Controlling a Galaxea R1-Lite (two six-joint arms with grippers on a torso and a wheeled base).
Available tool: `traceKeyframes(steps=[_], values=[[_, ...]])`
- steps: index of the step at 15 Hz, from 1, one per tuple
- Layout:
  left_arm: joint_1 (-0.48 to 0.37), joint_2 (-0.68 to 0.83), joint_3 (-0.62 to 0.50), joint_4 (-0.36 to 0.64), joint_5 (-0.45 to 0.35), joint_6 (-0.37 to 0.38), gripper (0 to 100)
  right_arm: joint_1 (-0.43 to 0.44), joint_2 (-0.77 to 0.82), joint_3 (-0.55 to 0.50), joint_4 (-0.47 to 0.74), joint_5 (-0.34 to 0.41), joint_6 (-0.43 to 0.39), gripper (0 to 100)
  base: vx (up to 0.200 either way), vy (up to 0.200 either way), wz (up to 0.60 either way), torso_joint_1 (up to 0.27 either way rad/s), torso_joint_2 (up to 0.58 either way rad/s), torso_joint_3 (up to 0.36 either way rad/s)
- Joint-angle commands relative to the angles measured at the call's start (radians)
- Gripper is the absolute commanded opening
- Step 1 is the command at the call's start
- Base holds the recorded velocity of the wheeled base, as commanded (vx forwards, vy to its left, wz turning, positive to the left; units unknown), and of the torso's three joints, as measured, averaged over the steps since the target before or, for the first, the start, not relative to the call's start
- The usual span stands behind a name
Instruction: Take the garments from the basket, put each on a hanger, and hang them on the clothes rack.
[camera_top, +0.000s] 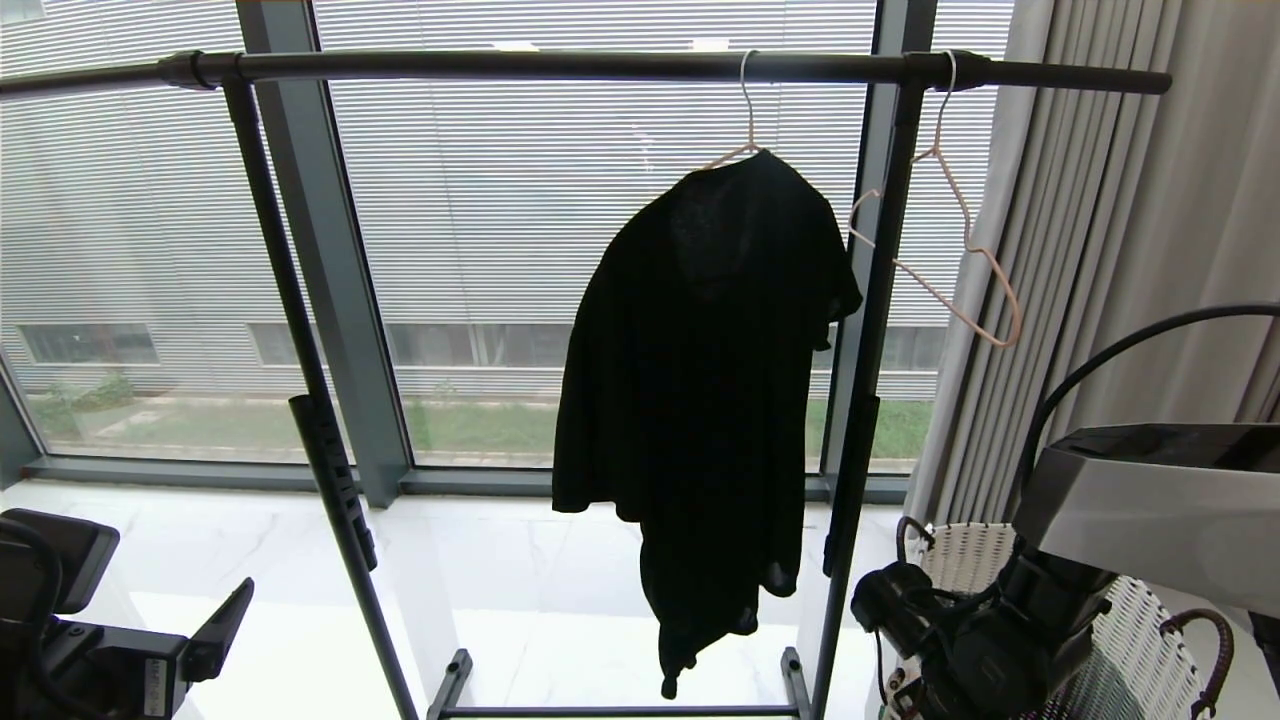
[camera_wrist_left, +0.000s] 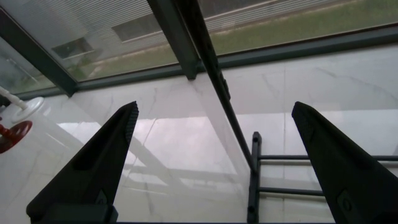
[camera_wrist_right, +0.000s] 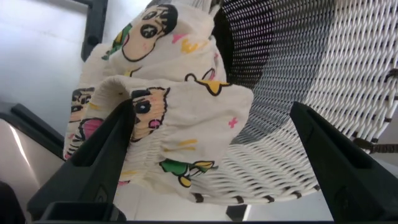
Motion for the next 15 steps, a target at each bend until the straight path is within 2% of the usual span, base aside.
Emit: traceKeyframes(steps=[1,2,10,11,15], values=[[0.000,-0.002,0.000,0.000,0.001,0.000,100,0.009,-0.024,0.003,0.042,-0.002,-0.001,100,0.000,0.000,0.00,0.000,0.00,0.000],[0.000,-0.002,0.000,0.000,0.001,0.000,100,0.009,-0.024,-0.005,0.086,-0.006,0.005,100,0.000,0.000,0.00,0.000,0.00,0.000],[0.000,-0.005,0.011,0.000,0.021,0.000,100,0.003,0.042,-0.048,0.085,-0.040,0.084,100,0.000,0.000,0.00,0.000,0.00,0.000],[0.000,-0.005,0.011,0.000,0.021,0.000,100,0.004,0.043,-0.048,0.085,-0.039,0.085,0,0.000,0.000,0.00,0.000,0.00,0.000],[0.000,-0.006,0.009,0.000,0.021,-0.002,100,0.004,0.045,-0.054,0.085,-0.039,0.085,0,0.000,0.000,0.00,0.000,0.00,0.000]])
